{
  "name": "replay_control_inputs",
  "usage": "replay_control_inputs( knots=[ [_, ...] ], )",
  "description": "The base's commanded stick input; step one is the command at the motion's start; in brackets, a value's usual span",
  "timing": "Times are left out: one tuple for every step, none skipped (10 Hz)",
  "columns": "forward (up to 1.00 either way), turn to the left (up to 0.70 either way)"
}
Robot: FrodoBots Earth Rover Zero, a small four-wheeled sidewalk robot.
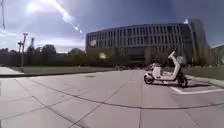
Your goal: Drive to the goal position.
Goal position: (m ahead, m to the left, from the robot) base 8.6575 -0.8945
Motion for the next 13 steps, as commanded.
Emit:
replay_control_inputs(
  knots=[
    [0.50,0.00],
    [0.50,0.00],
    [0.50,0.00],
    [0.50,0.00],
    [0.50,0.00],
    [0.50,0.00],
    [0.50,0.00],
    [0.50,0.00],
    [0.50,0.00],
    [0.50,0.00],
    [0.50,0.00],
    [0.50,0.00],
    [0.50,0.00]
  ],
)
